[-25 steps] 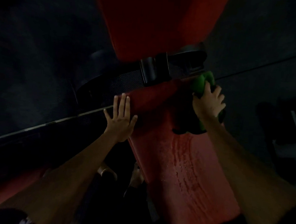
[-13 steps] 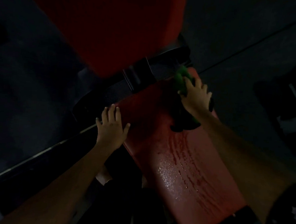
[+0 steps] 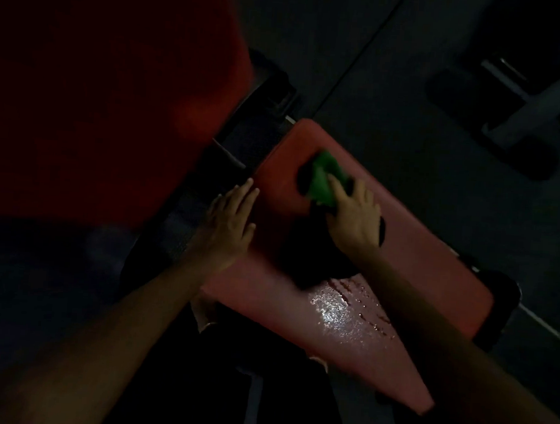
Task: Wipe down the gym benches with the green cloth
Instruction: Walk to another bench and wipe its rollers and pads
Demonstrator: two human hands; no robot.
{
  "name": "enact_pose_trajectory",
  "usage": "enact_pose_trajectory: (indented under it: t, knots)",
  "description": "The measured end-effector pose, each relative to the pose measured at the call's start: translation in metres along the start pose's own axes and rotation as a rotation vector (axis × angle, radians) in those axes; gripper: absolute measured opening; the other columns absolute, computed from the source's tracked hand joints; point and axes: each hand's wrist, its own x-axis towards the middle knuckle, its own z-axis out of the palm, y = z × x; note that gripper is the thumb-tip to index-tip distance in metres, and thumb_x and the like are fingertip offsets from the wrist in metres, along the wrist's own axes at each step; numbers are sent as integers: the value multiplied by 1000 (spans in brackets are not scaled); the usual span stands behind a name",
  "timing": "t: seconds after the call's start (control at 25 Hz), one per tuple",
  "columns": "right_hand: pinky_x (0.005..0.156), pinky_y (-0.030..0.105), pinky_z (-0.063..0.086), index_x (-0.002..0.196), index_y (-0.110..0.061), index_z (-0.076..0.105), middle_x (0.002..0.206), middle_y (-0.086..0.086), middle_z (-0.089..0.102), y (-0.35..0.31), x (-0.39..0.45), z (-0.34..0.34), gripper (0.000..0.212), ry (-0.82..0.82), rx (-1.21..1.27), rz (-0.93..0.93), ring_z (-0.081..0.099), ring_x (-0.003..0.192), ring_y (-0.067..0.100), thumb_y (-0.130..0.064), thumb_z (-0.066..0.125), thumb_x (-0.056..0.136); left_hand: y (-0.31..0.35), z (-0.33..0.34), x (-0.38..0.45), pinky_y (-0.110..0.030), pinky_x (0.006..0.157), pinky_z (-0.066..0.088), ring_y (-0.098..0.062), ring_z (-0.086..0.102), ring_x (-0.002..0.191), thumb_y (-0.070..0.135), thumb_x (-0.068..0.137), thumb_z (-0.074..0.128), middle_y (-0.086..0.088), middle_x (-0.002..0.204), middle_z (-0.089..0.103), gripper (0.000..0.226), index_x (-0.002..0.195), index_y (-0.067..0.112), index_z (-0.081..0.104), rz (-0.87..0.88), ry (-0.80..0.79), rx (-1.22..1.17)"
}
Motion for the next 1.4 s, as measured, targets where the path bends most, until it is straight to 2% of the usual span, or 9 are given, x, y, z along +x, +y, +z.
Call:
enact_pose_trajectory:
  t: [0.16, 0.24, 0.52, 0.72, 0.84, 0.96, 1.12, 1.28, 1.4]
  knots:
    - [98, 48, 34, 145, -25, 31, 139, 18, 32, 25, -40, 10, 59, 158, 369, 754, 39, 122, 40, -32, 53, 90, -12, -11, 35, -48, 111, 26, -27, 21, 142, 26, 95, 50, 4, 159, 1, 65, 150, 15, 17, 77, -254, -39]
    - [99, 47, 33, 145, -23, 30, 140, 17, 32, 2, -28, 6, 58, 183, 415, 962, 39, 123, 39, -34, 50, 92, -15, -16, 42, -46, 108, 33, -26, 28, 139, 26, 94, 51, 10, 158, -9, 69, 151, 17, 14, 83, -328, -63]
    - [94, 42, 34, 147, -31, 23, 143, 12, 29, -84, 40, -9, 59, 43, 239, 292, 39, 120, 34, -34, 47, 93, -19, -14, 40, -45, 93, 45, -33, 43, 127, 10, 90, 51, 7, 158, -12, 74, 151, 14, 9, 100, -296, -21]
    - [96, 48, 36, 145, -28, 29, 141, 16, 31, 18, -24, 2, 59, 120, 325, 670, 39, 122, 39, -31, 52, 90, -22, 1, 33, -54, 114, 14, -22, 7, 145, 40, 99, 28, 2, 157, -16, 65, 151, 16, -3, 133, -242, 125]
    - [98, 45, 33, 146, -25, 27, 141, 16, 30, 13, -29, 6, 59, 190, 408, 866, 37, 123, 37, -35, 49, 92, -27, 7, 36, -54, 113, 8, -25, 6, 146, 50, 89, 13, 1, 158, -12, 71, 151, 17, -1, 187, -201, 108]
    - [97, 42, 32, 147, -27, 24, 145, 13, 29, -41, -20, 10, 63, 164, 341, 706, 36, 124, 34, -38, 50, 91, -31, 13, 37, -45, 113, 14, -24, 9, 145, 44, 92, 22, 0, 155, -8, 68, 150, 13, 5, 249, -184, -35]
    - [93, 39, 34, 147, -31, 24, 146, 11, 27, -82, -48, 31, 67, 92, 226, 239, 38, 122, 31, -39, 55, 89, -30, 1, 40, -5, 106, 7, -20, 9, 145, 11, 99, 41, -6, 158, 2, 55, 148, 11, 17, 173, -218, -305]
    - [97, 42, 34, 146, -29, 29, 141, 15, 31, -91, -77, 46, 68, 123, 388, 635, 39, 122, 30, -36, 60, 86, -28, -15, 43, 6, 98, 10, -17, 16, 143, 8, 103, 30, -8, 156, 18, 40, 143, 6, 32, 87, -231, -492]
    - [82, 40, 41, 140, -23, 43, 131, 18, 45, -154, -93, 56, 69, 142, 364, 506, 50, 106, 32, -38, 68, 78, -26, -23, 46, 4, 98, 13, -18, 21, 141, 10, 103, 30, -9, 153, 23, 38, 140, 5, 38, 104, -225, -487]
